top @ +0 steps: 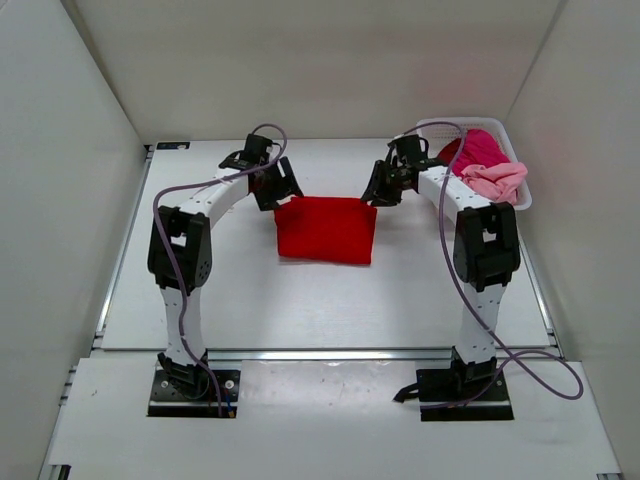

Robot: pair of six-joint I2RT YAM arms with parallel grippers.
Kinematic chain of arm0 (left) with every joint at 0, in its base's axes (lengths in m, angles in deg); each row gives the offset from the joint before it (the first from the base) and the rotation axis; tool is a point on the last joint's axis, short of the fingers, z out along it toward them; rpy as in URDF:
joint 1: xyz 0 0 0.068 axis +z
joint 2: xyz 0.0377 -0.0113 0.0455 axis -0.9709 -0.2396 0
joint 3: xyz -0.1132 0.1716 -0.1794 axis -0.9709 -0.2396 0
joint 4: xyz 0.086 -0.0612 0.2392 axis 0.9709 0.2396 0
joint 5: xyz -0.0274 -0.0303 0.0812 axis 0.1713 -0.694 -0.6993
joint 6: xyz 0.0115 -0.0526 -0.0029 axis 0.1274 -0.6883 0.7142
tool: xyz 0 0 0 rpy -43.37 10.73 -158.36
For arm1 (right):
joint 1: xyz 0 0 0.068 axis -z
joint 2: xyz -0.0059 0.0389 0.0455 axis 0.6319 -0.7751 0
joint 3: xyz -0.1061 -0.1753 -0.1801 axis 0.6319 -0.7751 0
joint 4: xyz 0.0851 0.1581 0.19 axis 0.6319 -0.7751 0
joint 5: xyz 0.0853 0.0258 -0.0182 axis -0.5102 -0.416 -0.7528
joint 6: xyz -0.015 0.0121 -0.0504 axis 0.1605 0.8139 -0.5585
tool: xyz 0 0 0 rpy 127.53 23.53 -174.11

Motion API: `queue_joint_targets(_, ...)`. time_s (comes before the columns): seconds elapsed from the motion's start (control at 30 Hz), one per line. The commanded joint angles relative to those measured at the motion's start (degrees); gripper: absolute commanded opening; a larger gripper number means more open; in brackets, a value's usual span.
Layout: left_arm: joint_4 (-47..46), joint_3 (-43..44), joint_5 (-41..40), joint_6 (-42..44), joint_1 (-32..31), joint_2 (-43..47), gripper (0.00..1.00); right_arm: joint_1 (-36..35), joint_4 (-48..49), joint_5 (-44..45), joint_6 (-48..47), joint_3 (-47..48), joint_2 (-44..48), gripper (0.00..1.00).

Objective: Fold and stack the t-shirts
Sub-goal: Fold the 2/3-rectangle-folded T-shirt at the center of the board, then smooth out the square-folded T-shirt at the center of the board.

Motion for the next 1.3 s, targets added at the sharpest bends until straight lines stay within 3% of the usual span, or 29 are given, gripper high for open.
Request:
queue_joint_targets(0.0, -1.9, 0.8, -2.4, 1.3, 1.3, 4.2, 0.89, 0.2, -1.5, 1.6, -1.3, 3.8, 1.7, 0.36)
queue_joint_targets(0.07, -0.5, 1.4, -4.4, 3.1, 1.5, 5.7, 0.92, 0.2, -2.3, 1.4, -2.0, 3.2, 3.5, 0.37)
queue_joint_targets(0.1, -0.7, 1.2, -4.4, 4.0, 1.4, 6.7, 0.88, 0.2, -1.8, 1.3, -1.8, 1.9, 5.3, 0.37)
queue_joint_targets(0.13, -0.7, 0.5, -4.4, 4.5, 0.9, 8.0, 0.75, 0.1, -1.0, 1.5, -1.9, -0.2, 7.2, 0.33)
queue_joint_targets(0.17, -1.1, 0.0, -4.1, 4.8, 0.4, 8.7, 0.49, -0.5, -0.1, 0.7, -1.8, -1.3, 8.4, 0.29)
queue_joint_targets(0.23, -2.1, -4.0, -0.9, 5.3, -2.4, 10.6, 0.20, -1.1, 1.3, -1.1, -1.4, -5.5, 11.5, 0.11)
queue_joint_targets(0.27, -3.4, -5.1, 0.3, 4.8, -3.0, 10.7, 0.10, -1.9, 1.8, -2.5, -1.2, -6.5, 12.3, 0.07)
queue_joint_targets(0.3, -3.9, -8.2, 3.0, 3.8, -4.3, 11.4, 0.05, -2.4, 2.4, -3.4, -1.1, -8.6, 12.4, 0.00)
queue_joint_targets(0.33, -6.0, -11.4, 5.1, 2.5, -5.5, 11.4, 0.00, -3.0, 3.2, -3.7, -0.4, -10.9, 13.6, 0.01)
queue_joint_targets(0.57, -13.3, -28.1, 6.3, -0.2, -5.4, 12.8, 0.00, -6.2, 8.8, -5.5, 1.1, -22.9, 12.6, 0.01)
queue_joint_targets(0.67, -15.4, -33.8, 6.7, 0.9, -2.9, 12.7, 0.08, -5.7, 11.1, -4.8, 1.6, -25.2, 11.2, 0.00)
queue_joint_targets(0.8, -14.6, -37.7, 6.8, 3.6, -0.1, 14.6, 0.10, -4.6, 11.2, -4.2, 1.0, -26.0, 9.8, 0.00)
queue_joint_targets(0.87, -15.6, -39.4, 7.6, 3.8, 0.6, 17.8, 0.17, -4.7, 10.6, -4.5, 1.0, -26.0, 10.5, 0.00)
queue_joint_targets(0.97, -14.3, -38.5, 6.9, 4.3, -0.2, 23.3, 0.32, -5.0, 9.7, -5.2, 0.4, -25.8, 12.8, 0.00)
queue_joint_targets(1.03, -13.0, -37.9, 7.0, 4.0, 0.0, 26.2, 0.55, -6.4, 8.2, -4.7, -0.3, -26.0, 15.6, 0.02)
queue_joint_targets(1.07, -12.7, -37.5, 6.3, 3.8, -0.7, 28.0, 0.61, -6.8, 7.1, -4.2, -0.4, -25.3, 16.4, 0.03)
queue_joint_targets(1.13, -10.4, -36.5, 2.9, 4.0, -2.1, 31.0, 0.78, -7.8, 6.3, -3.5, -0.8, -25.7, 19.9, 0.12)
queue_joint_targets(1.17, -9.1, -35.6, 2.1, 4.2, -3.0, 31.6, 0.99, -7.9, 5.2, -2.8, -1.0, -26.1, 22.2, 0.20)
queue_joint_targets(1.27, -5.4, -33.8, 0.6, 5.2, -3.9, 33.1, 0.98, -7.9, 3.3, -2.3, -1.4, -28.5, 26.8, 0.41)
